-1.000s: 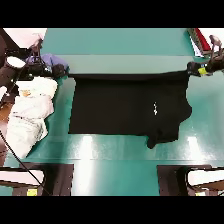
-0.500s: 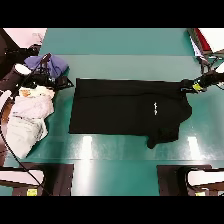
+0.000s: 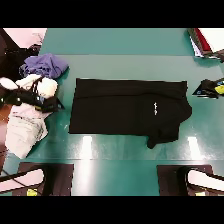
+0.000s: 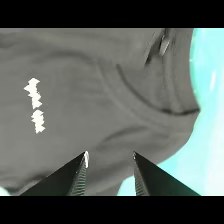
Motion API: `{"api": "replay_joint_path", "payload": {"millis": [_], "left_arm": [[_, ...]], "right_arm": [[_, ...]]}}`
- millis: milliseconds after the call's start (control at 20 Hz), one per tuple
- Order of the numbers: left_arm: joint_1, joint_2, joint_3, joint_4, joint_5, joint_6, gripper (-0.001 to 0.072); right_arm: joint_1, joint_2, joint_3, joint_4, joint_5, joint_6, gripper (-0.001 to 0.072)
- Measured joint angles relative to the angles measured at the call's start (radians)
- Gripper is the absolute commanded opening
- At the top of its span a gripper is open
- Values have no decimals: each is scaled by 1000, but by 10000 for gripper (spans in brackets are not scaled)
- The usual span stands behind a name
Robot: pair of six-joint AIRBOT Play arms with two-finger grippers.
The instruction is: Fold the shirts.
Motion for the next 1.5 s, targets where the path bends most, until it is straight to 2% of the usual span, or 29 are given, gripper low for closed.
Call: {"api": "replay_joint_path", "payload": {"millis": [200,500,550,600,650,700,950,1350,1500], "left_arm": [[8,72,-192,-41,34,39,547],[-37,100,-304,-126,52,79,546],[-60,102,-313,-130,59,78,445],[-83,103,-322,-127,74,73,215],[-100,100,-328,-117,91,62,66],[-115,100,-335,-106,100,51,24],[-143,124,-307,-110,119,23,23],[-150,170,-247,-129,101,13,23],[-150,174,-243,-132,100,11,23]], "right_arm": [[-35,50,0,42,48,-16,344],[-46,77,0,69,73,-21,344],[-47,78,0,71,79,-21,344],[-47,79,0,72,81,-22,344],[-48,80,0,74,84,-22,344],[-48,80,0,72,90,-22,344],[-55,137,-123,56,83,-23,346],[-183,326,-670,26,-13,-23,347],[-180,352,-815,61,-90,-23,347]]}}
